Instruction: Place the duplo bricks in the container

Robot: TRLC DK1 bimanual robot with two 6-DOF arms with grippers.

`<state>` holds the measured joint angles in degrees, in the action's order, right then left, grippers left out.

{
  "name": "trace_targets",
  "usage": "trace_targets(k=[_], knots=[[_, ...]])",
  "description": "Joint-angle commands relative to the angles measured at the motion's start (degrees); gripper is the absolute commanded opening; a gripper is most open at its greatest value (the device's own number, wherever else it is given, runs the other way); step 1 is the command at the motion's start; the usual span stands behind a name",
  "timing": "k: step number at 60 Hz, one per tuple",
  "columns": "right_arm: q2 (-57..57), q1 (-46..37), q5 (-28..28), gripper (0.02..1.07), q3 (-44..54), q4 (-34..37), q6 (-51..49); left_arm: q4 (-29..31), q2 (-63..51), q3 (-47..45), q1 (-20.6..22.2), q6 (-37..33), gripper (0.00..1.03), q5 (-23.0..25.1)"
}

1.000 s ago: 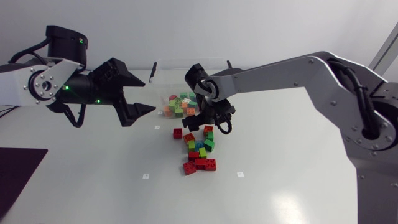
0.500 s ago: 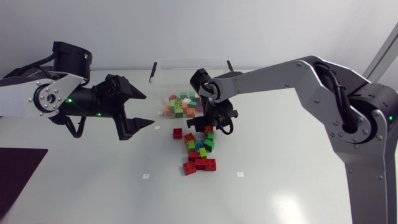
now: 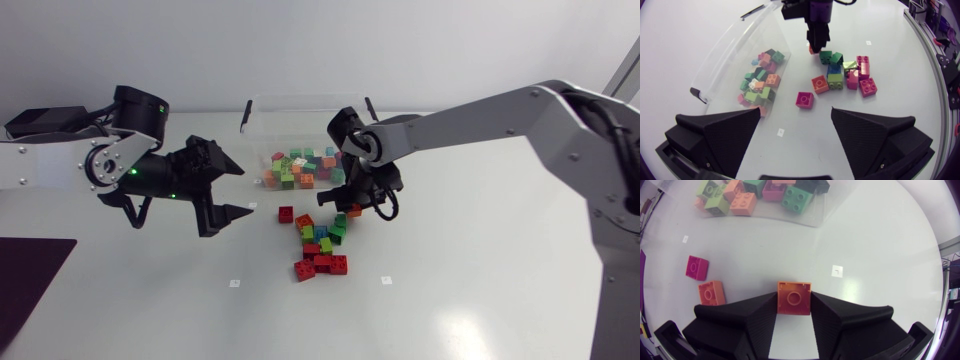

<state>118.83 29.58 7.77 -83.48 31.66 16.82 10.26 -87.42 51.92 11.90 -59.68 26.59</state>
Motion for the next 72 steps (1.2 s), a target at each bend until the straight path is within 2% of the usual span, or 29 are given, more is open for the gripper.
trace_targets(k=[1,11,26,38,53,58,61,66,68,70,72], knots=[[-5.89,-0.76,0.67,0.41,3.85,-1.6,-1.35,-1.12,-3.55,-1.47,0.84,-2.28,0.99,0.48],[-15.2,-1.81,1.19,0.41,9.13,-3.89,-3.11,-2.44,-9.53,0.99,2.16,-2.28,0.99,0.48],[-23.9,-2.6,1.19,0.41,10.71,-4.85,-3.99,-2.44,-19.81,8.11,3.92,-2.11,0.99,0.57],[-27.77,-2.6,0.49,0.41,10.36,-7.23,-4.69,-1.74,-25.79,13.56,5.06,-1.76,0.99,0.57],[-29.97,-2.6,0.23,0.41,4.38,-7.75,-5.31,1.25,-30.53,18.48,6.47,-2.55,0.95,0.57],[-29.44,-2.69,-0.21,0.41,2.27,-7.84,-5.83,2.39,-31.41,19.45,7.0,-2.81,0.88,0.57],[-28.56,-2.69,-0.3,0.41,0.95,-7.84,-6.18,3.8,-32.29,20.32,7.43,-3.25,0.79,0.57],[-26.28,-2.69,-0.48,0.41,-1.68,-8.02,-6.36,6.44,-33.61,22.35,7.96,-3.25,0.55,0.57],[-25.49,-2.69,-0.48,0.41,-2.39,-8.28,-6.36,7.58,-33.87,23.05,8.05,-3.25,0.5,0.57],[-24.61,-2.69,-0.56,0.41,-3.35,-8.54,-6.45,9.69,-34.4,24.46,8.14,-3.34,0.33,0.48],[-23.46,-2.69,-0.56,0.41,-4.5,-8.63,-6.45,10.39,-34.66,24.98,8.14,-3.25,0.31,0.39]])
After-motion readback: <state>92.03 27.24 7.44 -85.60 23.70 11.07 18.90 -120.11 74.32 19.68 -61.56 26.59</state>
